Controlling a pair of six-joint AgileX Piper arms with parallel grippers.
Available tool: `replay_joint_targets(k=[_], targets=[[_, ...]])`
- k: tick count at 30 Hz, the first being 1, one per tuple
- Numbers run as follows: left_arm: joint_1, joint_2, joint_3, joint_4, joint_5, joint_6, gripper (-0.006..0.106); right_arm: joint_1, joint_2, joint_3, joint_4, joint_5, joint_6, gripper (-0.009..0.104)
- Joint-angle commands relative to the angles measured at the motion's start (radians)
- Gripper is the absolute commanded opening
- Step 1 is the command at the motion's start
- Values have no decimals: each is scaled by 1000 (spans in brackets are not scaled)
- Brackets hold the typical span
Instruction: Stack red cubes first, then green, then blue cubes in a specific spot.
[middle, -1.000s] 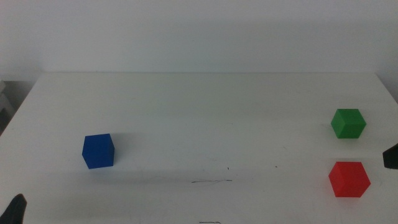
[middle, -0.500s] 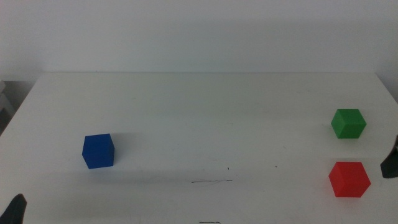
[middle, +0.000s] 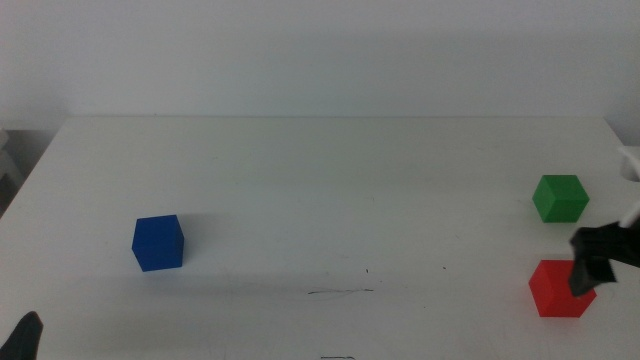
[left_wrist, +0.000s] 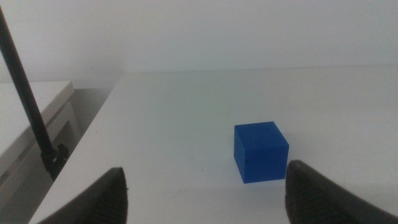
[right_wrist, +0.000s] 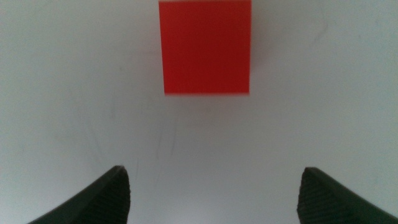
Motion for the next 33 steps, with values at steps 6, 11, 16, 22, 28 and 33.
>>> replay_joint_targets(k=[6,11,16,22,28,33], targets=[[-6,-22,0,-4,-84,-11,84,51,51,-50,-86,-103,55,87],[-6,-22,0,-4,-84,-11,84,51,107,-50,-90,-150,55,87],[-6,-22,0,-4,-84,-11,84,51,153,-50,-89,-208,55,87],[-6,-22,0,-4,-84,-11,84,51,195,-50,-94,-243,54,87],[-6,-22,0,-4,-84,-11,84,51,236,-50,-94,-264,54,87],[-6,-22,0,-4,-84,-11,84,51,258,-50,-109,-265,54,83]])
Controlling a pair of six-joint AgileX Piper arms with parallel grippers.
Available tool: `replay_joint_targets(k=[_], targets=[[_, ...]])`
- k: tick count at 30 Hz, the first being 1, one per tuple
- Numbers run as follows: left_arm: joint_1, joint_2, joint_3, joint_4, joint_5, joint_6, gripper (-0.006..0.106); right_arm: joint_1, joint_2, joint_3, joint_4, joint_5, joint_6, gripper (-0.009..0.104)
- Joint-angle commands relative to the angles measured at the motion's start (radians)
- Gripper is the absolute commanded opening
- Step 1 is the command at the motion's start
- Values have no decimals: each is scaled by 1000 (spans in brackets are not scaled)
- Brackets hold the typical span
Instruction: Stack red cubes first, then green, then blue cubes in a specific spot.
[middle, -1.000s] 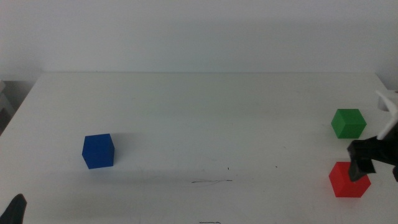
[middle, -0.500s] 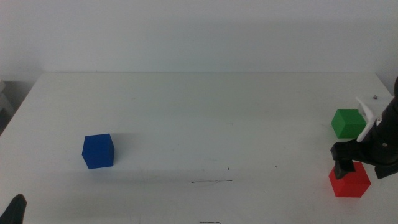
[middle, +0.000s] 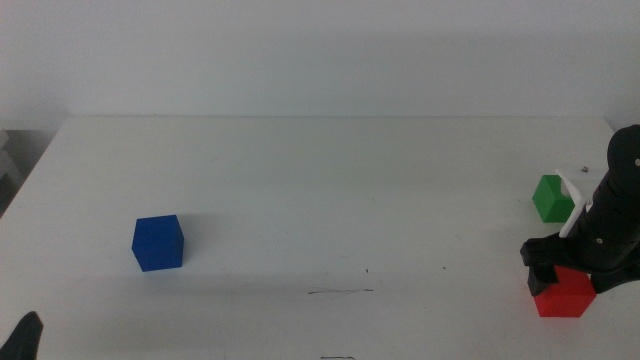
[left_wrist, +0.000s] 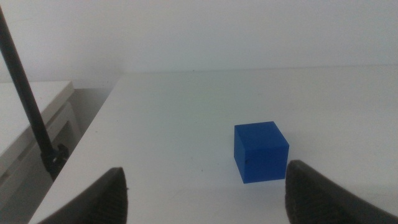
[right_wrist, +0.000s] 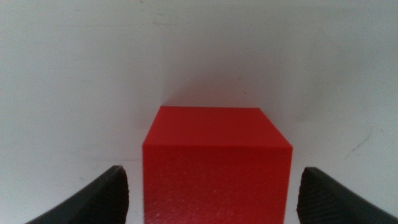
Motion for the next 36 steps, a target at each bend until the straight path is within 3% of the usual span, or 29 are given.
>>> replay_joint_targets(k=[1,9,14,17,18,26,32,36], targets=[[-6,-22,0,-4,-84,-11,84,-2,-30,-27,-31,-14,-2,81],[-6,-22,0,-4,-84,-11,84,-2,-13,-27,-34,-43,-2,64],[-6,-22,0,-4,-84,-11,84,-2,-13,-27,-37,-44,-2,45],[-6,-22,0,-4,-84,-11,84,-2,-13,-27,-37,-44,-4,30],[-6,-22,0,-4,-84,-11,84,-2,-20,-42,-37,-7,-5,-1],[-6,-22,0,-4,-84,-11,84,32,-39,-162,-63,137,53,-1],[-6,-22,0,-4,-84,-11,84,141,-37,-269,-145,221,152,-1],[-6,-22,0,-4,-84,-11,84,208,-24,-350,-154,266,198,-1]])
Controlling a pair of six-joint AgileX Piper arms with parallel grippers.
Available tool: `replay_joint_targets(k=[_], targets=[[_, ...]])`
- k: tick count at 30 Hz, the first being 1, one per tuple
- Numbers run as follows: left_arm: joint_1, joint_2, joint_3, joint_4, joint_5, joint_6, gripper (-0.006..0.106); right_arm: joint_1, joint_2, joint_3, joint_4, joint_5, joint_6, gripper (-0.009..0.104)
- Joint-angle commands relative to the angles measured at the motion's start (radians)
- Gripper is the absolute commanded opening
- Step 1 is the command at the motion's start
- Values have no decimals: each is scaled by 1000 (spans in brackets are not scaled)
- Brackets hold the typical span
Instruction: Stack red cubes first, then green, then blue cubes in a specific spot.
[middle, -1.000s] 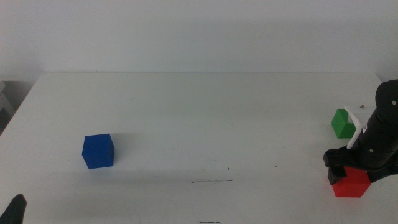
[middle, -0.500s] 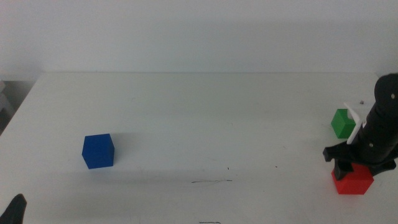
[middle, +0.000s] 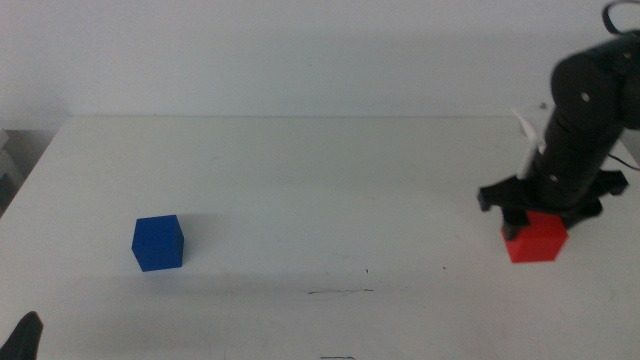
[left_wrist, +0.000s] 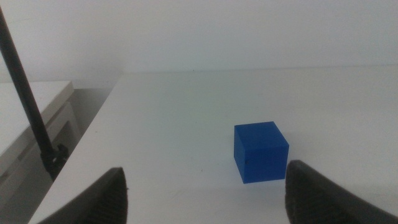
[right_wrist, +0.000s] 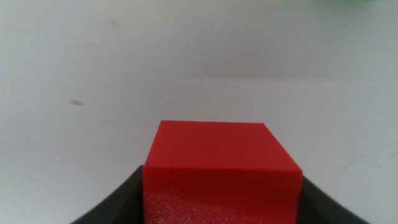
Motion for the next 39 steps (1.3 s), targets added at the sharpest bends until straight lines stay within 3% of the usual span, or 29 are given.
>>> replay_joint_targets(k=[1,13,20,28,39], targets=[[-6,-22,0,-4,-84,-11,84,32,-29,-77,-35,34,26,-1],[-6,-22,0,-4,-84,-11,84,200,185,-406,-34,214,112,-1],[-6,-22,0,-4,-84,-11,84,259,288,-560,84,218,139,-1],[-6,-22,0,-4,-84,-11,84,307,351,-578,139,209,166,-1],[-6,-22,0,-4,-84,-11,84,349,373,-578,143,140,259,-1]])
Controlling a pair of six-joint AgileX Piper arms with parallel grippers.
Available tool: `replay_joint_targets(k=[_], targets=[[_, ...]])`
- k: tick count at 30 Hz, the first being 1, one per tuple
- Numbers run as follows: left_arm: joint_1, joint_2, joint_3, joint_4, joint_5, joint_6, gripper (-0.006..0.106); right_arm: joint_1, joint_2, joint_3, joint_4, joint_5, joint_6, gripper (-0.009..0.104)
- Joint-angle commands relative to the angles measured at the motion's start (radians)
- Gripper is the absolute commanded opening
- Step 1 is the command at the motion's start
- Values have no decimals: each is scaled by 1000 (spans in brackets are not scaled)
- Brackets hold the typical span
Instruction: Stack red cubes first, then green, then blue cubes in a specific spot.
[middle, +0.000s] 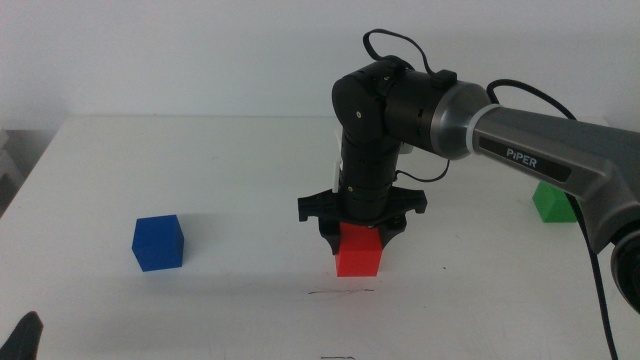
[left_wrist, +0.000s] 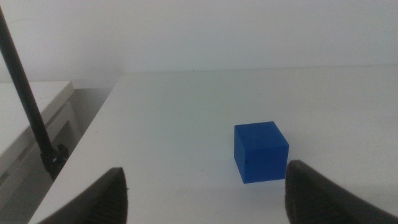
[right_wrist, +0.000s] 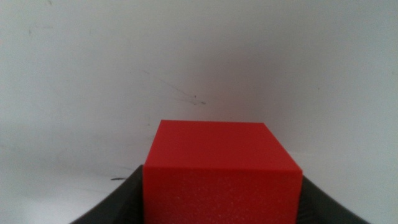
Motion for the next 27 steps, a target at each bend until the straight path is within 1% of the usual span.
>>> replay_joint_targets(k=[1,9,13,23,27], targets=[[-6,-22,0,-4,-84,-11,84,1,-62,-32,-12,-13,22,-1],[-6,-22,0,-4,-84,-11,84,9,-54,-32,-16,-62,64,-1],[-6,-22,0,-4,-84,-11,84,30,-40,-32,-39,-60,64,-1],[-6,-22,0,-4,-84,-11,84,31,-12,-32,-43,-64,104,-1],[-6,-22,0,-4,-84,-11,84,31,-5,-32,-59,-74,118,-1]])
